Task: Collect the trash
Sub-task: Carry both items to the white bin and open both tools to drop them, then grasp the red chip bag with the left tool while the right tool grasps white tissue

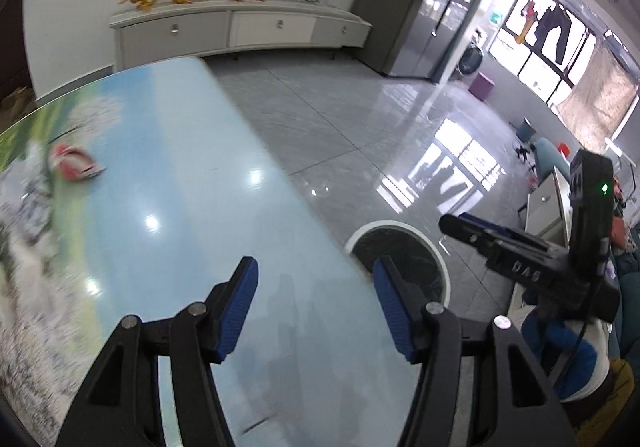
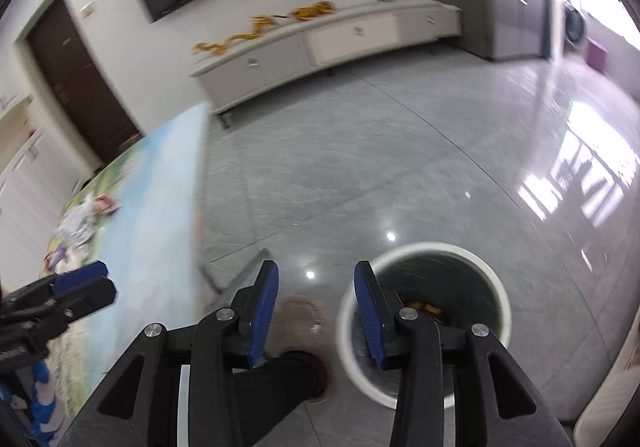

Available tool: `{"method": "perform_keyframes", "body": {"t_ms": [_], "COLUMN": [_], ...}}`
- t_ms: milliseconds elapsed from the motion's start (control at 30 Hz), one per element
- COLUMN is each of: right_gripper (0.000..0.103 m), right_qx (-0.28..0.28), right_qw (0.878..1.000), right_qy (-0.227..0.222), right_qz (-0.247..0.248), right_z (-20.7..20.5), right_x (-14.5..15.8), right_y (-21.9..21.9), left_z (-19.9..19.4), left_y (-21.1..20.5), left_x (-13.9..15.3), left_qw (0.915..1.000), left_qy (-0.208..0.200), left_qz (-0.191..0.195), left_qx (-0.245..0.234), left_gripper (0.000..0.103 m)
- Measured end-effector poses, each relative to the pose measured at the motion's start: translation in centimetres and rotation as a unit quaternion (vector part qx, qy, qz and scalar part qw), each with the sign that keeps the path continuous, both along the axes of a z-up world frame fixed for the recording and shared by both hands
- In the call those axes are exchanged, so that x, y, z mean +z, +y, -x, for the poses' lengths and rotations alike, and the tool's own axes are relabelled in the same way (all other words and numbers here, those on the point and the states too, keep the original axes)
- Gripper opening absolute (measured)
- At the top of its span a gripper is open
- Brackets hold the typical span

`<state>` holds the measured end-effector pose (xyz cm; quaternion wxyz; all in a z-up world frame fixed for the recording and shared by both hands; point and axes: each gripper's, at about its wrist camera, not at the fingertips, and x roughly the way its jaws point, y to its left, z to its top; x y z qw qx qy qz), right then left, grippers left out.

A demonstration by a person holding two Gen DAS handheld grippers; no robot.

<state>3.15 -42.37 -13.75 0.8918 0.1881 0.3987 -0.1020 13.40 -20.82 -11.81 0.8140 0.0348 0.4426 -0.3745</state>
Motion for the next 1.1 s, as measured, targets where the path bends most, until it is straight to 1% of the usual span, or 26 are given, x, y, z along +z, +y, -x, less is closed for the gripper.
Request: {"method": "perform_keyframes", "body": {"t_ms": [100,200,233,333,433,500,600,733,800,833,933,1000,1033,1100], "right_gripper": [0.037,0.037,0.037,0.037,0.037,0.037,0.037,0.037,0.037,0.037,0.037,0.037,0.037,0.037], "right_qx": [0.047,0.104,0.12,0.174,0.225,0.254,0.295,0.331,0.344,0.351,0.36,0.362,0.363,0.365], "right_qw": [0.999,0.994,0.992,0.983,0.973,0.966,0.954,0.943,0.938,0.935,0.932,0.931,0.93,0.93], "right_qy": [-0.012,-0.018,-0.02,-0.019,-0.016,-0.012,-0.003,0.012,0.019,0.024,0.033,0.035,0.035,0.036], "right_qz": [0.014,0.029,0.032,0.044,0.05,0.05,0.045,0.036,0.037,0.04,0.04,0.041,0.039,0.037], "right_z": [-1.5,-3.6,-4.3,-6.4,-8.8,-10.1,-12.4,-14.9,-15.5,-15.9,-16.8,-17.2,-17.4,-17.7], "right_x": [2.0,3.6,3.9,4.4,4.6,4.4,3.3,1.4,0.6,0.0,-1.2,-1.7,-1.9,-2.2], "right_y": [4.1,9.0,10.4,14.8,19.0,21.4,24.7,28.3,29.4,30.0,30.6,30.8,30.9,31.2], "left_z": [-0.1,-0.6,-0.8,-1.0,-1.5,-1.9,-2.7,-4.5,-6.0,-6.9,-9.4,-11.1,-11.8,-13.7], "left_y": [4.9,10.4,12.7,17.5,22.5,24.2,26.9,29.7,31.1,31.8,33.3,33.7,33.4,32.8], "left_x": [0.3,0.3,0.2,0.0,-0.7,-1.1,-1.6,-1.6,-1.5,-1.5,-1.6,-1.6,-1.6,-2.0], "left_qw": [0.9994,0.9969,0.9951,0.9898,0.9814,0.9768,0.9698,0.9599,0.9535,0.9488,0.9391,0.936,0.9352,0.9321], "left_qy": [-0.007,-0.01,-0.013,-0.018,-0.012,-0.007,0.0,-0.003,0.003,0.005,0.018,0.023,0.021,0.027], "left_qz": [0.009,0.016,0.017,0.019,0.022,0.022,0.023,0.021,0.024,0.027,0.038,0.039,0.034,0.026], "left_qx": [0.032,0.077,0.096,0.14,0.19,0.213,0.243,0.28,0.3,0.315,0.341,0.349,0.352,0.36], "left_gripper": [0.058,0.058,0.058,0.058,0.058,0.058,0.058,0.058,0.058,0.058,0.058,0.059,0.062,0.064]}}
